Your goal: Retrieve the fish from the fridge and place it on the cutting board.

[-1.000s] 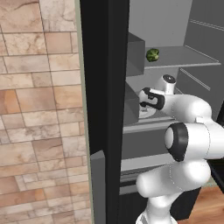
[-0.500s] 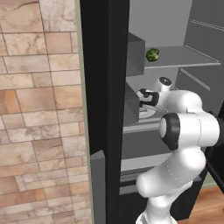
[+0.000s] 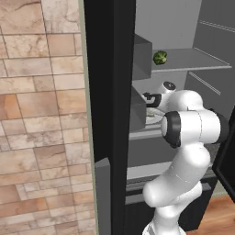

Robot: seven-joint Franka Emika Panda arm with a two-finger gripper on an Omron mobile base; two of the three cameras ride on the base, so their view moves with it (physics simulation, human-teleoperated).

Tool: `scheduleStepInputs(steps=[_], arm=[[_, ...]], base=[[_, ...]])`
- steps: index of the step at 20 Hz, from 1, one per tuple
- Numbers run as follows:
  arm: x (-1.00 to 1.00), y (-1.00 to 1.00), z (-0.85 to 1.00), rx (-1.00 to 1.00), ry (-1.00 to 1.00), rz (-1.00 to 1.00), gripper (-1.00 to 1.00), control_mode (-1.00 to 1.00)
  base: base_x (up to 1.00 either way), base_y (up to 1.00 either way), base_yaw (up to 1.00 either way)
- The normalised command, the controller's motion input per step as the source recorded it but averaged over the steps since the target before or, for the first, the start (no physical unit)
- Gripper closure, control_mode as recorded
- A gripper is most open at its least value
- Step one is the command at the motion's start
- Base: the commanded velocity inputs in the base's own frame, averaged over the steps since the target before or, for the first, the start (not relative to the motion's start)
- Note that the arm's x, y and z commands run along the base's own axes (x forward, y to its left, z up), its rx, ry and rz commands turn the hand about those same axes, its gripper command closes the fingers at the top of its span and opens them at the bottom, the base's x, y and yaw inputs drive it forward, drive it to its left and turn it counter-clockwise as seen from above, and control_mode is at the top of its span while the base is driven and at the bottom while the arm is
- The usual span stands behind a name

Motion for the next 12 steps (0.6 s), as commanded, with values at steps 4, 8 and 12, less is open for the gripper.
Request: scheduleStepInputs(steps=[4, 8, 12], arm=[[0.27, 0.0, -0.11, 0.0, 0.0, 0.0, -1.0, -1.0], [0.24, 0.0, -0.12, 0.0, 0.0, 0.0, -1.0, -1.0], [0.25, 0.0, -0.13, 0.0, 0.0, 0.0, -1.0, -1.0]], base=[[0.0, 0.0, 0.0], [0.0, 0.0, 0.0], [0.0, 0.0, 0.0]])
